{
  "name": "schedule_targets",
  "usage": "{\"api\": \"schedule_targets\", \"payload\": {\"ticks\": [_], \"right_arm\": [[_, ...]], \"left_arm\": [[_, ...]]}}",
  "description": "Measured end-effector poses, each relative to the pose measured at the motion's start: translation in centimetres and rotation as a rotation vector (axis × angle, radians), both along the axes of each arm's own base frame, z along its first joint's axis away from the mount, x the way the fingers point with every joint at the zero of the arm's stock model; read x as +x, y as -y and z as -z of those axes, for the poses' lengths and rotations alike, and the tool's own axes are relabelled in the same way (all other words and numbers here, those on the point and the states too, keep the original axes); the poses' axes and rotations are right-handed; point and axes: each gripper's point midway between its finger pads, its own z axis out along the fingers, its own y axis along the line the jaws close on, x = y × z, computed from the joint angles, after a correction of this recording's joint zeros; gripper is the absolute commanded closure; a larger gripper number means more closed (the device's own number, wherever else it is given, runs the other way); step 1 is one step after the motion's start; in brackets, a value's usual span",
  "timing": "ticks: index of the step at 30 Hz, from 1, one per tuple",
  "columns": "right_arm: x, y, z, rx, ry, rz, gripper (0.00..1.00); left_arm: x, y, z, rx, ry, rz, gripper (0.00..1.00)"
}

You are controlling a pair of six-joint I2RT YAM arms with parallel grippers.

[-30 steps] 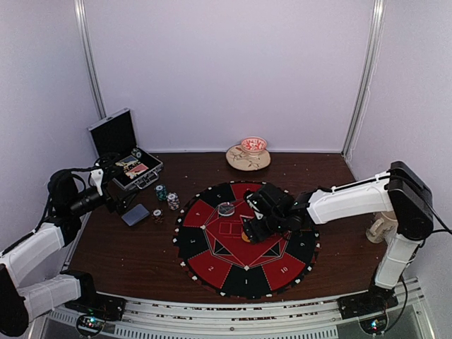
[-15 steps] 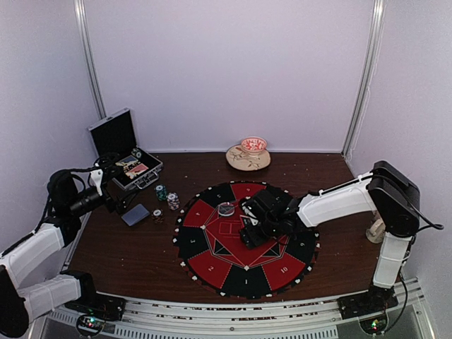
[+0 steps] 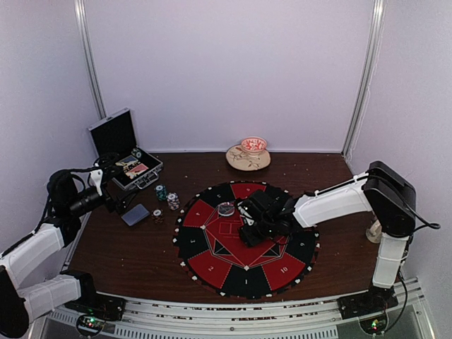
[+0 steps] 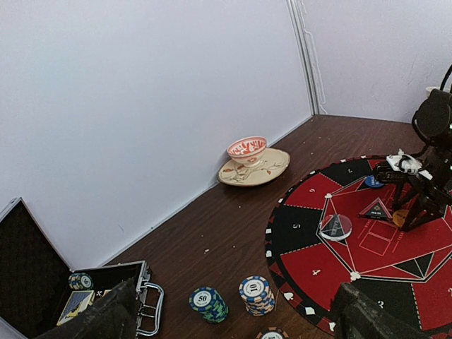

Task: Distribute texas hold em gaming equipment
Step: Pick up the big blind button from the poker table mat.

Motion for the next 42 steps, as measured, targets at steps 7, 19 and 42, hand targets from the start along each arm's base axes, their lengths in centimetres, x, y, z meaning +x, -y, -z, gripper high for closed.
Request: {"api": "schedule_targets", "payload": {"ticks": [7,19,42], "right_arm": [[-0.07,-0.05,-0.02,0.000,0.001,-0.001,0.37],[-0.26,-0.19,-0.01,0.002,-0.004,-0.010,0.34],[-0.94,-0.21,-0.10,-0.004,-0.007,-0.045,0.49]], "left_arm": [[0.00,0.00,0.00,0.000,0.000,0.000,0.02],[0.00,0.00,0.00,0.000,0.000,0.000,0.02],[0.04,-0.04,0.01,0.000,0.000,-0.003,0.02]]}}
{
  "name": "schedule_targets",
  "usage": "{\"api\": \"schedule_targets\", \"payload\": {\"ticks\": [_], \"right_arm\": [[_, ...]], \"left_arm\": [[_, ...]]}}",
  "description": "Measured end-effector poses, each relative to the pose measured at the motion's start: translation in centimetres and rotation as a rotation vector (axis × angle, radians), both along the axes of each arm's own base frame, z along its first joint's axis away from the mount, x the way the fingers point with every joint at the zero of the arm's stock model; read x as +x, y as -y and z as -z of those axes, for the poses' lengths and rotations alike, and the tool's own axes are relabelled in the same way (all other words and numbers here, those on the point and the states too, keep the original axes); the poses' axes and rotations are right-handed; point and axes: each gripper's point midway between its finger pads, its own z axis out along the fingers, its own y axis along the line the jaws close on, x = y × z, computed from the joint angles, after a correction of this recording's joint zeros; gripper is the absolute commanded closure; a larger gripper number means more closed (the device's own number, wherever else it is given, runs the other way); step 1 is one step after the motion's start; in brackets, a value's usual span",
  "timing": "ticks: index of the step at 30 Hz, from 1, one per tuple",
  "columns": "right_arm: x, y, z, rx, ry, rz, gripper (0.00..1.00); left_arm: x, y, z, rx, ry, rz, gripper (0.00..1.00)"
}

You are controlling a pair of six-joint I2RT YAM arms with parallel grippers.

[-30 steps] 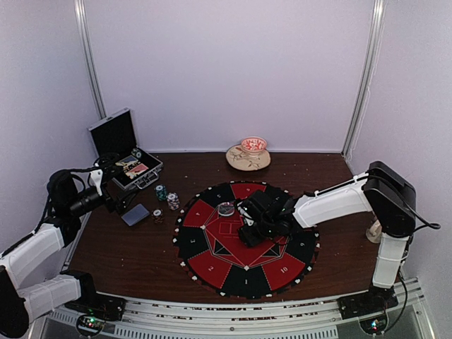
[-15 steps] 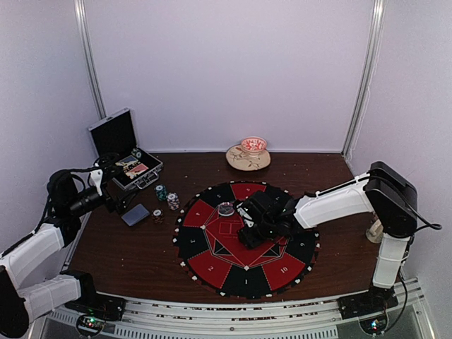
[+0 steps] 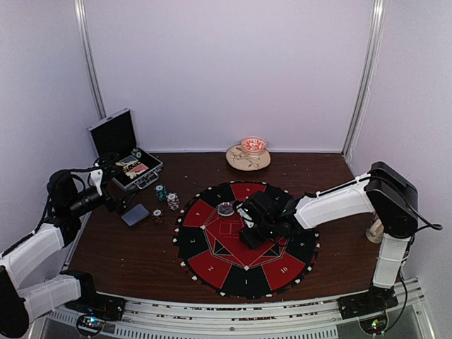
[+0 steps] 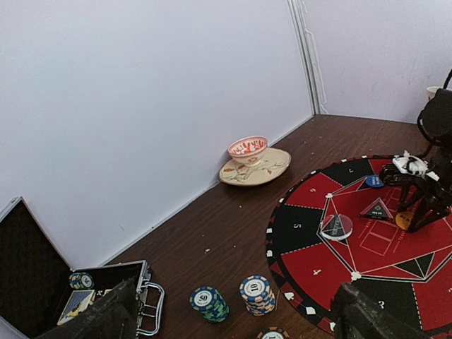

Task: Distribute texas hold em gaming equipment
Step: Pick up the big blind button from the poker table mat.

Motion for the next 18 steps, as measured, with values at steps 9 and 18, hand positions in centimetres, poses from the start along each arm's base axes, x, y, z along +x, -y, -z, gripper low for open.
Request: {"api": "schedule_targets", "payload": {"ticks": [9,18], "right_arm": [[-2.1,-0.5,-0.2,-0.024,-0.010,-0.060,0.48],[-5.1,-2.5,-0.5,-0.035,0.000,-0.159,0.46]], "left_arm": [[0.0,0.0,0.0,0.000,0.000,0.000,0.02],[0.0,0.0,0.0,0.000,-0.001,0.000,0.02]]}}
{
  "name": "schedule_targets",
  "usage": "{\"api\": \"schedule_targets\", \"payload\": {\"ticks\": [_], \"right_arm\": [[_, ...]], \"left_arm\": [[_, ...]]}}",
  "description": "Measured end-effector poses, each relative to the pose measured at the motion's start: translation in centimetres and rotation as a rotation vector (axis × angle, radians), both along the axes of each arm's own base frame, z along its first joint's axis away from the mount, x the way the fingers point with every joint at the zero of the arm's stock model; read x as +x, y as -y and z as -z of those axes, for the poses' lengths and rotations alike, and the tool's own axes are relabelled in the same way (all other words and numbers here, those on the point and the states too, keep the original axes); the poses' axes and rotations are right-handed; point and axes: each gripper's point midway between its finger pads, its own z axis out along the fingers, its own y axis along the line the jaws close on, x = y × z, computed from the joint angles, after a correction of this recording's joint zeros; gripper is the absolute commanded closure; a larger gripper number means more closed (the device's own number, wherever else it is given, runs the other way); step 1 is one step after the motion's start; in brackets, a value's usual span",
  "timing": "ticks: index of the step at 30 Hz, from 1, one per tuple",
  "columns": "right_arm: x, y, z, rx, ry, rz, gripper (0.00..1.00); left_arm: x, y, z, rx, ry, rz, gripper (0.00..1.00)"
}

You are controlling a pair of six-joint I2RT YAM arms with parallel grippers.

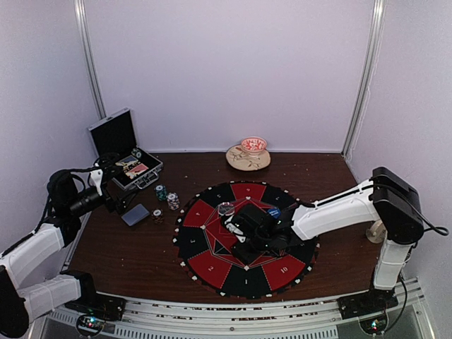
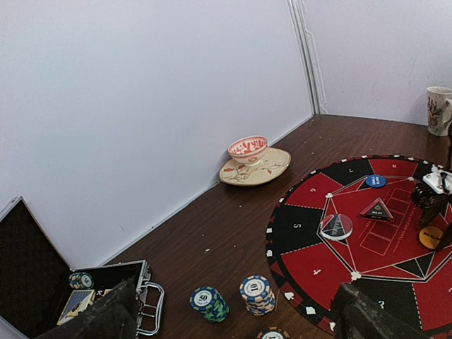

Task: Distribute texas hold em gaming equipment
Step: Pick up the big blind button from the poker table mat, then place the big blind button at position 2.

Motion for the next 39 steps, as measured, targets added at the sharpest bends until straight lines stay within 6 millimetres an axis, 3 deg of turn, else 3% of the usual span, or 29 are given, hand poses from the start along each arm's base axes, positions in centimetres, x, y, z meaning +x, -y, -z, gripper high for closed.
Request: {"api": "schedule_targets", "payload": {"ticks": [8,17,31,39], "right_arm": [[-0.4,-5.0,-2.9,0.062,0.062,-0.053,0.46],[0.0,-8.1,-2.0,0.055,0.076,-0.062,0.46],[-0.1,-7.6,-0.4,0.009,0.056,-0.048,0.40],[0.1,-7.5,-0.1,-0.004,0.064,-0.043,0.14]], "left_arm": [[0.0,0.0,0.0,0.000,0.000,0.000,0.02],[0.0,0.0,0.0,0.000,0.001,0.000,0.02],[0.0,0.0,-0.1,0.000,0.003,0.000,0.02],[0.0,0.0,-0.1,0.000,0.003,0.000,0.02]]}}
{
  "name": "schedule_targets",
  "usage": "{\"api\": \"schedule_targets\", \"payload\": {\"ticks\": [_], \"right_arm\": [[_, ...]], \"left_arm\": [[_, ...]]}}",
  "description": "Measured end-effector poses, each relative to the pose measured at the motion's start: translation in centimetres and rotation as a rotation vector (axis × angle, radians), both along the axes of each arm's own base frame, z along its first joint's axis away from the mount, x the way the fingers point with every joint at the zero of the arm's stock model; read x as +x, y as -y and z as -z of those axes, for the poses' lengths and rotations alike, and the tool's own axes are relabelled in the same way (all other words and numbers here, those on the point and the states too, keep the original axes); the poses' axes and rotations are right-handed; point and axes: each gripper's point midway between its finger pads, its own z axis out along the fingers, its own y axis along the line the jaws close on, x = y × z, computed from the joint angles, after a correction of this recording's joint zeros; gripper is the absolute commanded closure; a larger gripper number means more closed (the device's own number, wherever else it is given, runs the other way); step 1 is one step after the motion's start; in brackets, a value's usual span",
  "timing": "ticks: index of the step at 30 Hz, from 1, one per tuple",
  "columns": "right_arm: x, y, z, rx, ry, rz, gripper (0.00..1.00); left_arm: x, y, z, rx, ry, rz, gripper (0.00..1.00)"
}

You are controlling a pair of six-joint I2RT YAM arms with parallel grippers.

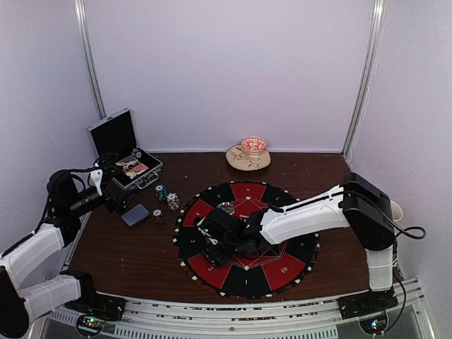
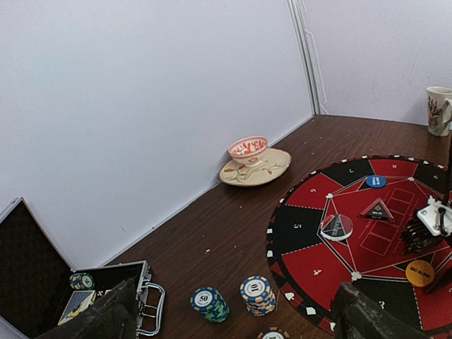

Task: Distribute texas hold em gaming equipment
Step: Place the big blind button at position 2, then move the all-in button to position 10.

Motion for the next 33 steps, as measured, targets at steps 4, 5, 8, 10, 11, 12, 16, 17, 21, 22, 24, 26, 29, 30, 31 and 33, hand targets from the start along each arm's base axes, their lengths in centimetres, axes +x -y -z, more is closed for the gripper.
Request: {"api": "schedule_targets", "payload": {"ticks": [4,5,8,10,11,12,16,17,21,22,24,26,29,30,31,33], "right_arm": [[-0.1,0.4,-0.7,-0.007,0.003,-0.002,0.08],[0.0,0.5,-1.3,-0.002,0.012,0.001,0.06],[0.6,1.4,-4.5,0.034,0.065,0.024,0.05],[1.2,2.1,-7.3,0.078,0.105,0.051,0.07],[1.6,2.3,-8.2,0.095,0.117,0.066,0.07],[2.5,2.8,-9.3,0.118,0.132,0.096,0.08],[6.7,5.3,-9.6,0.132,0.150,0.226,0.13],[7.6,5.9,-9.2,0.124,0.146,0.253,0.15],[10.8,8.3,-5.9,0.058,0.116,0.337,0.17],[11.3,8.6,-5.0,0.042,0.107,0.348,0.18],[11.8,9.1,-3.5,0.011,0.088,0.359,0.21],[12.0,9.1,-2.3,-0.008,0.068,0.359,0.23],[12.4,8.9,-1.5,-0.016,0.050,0.355,0.27],[12.5,8.8,-1.3,-0.018,0.046,0.352,0.29],[12.5,8.7,-1.2,-0.018,0.041,0.347,0.30],[12.6,8.6,-1.1,-0.020,0.034,0.341,0.36]], "left_arm": [[0.0,0.0,0.0,0.000,0.000,0.000,0.02],[0.0,0.0,0.0,0.000,0.000,0.000,0.02],[0.0,0.0,0.0,0.000,0.001,0.000,0.02],[0.0,0.0,0.0,0.000,0.001,0.000,0.02],[0.0,0.0,0.0,0.000,0.001,0.000,0.02],[0.0,0.0,0.0,0.000,0.001,0.000,0.02],[0.0,0.0,0.0,0.000,0.002,0.000,0.02],[0.0,0.0,0.0,0.000,0.001,0.000,0.02],[0.0,0.0,0.0,0.000,0.002,0.000,0.02],[0.0,0.0,0.0,0.000,0.002,0.000,0.02],[0.1,0.0,0.0,0.000,0.000,0.000,0.02],[0.1,0.0,0.2,0.000,-0.004,0.000,0.02],[0.1,0.0,0.2,0.000,-0.005,0.000,0.02],[0.1,0.0,0.2,0.000,-0.005,0.000,0.02],[0.1,0.0,0.2,0.000,-0.005,0.000,0.02],[0.1,0.0,0.2,0.000,-0.005,0.000,0.02]]}}
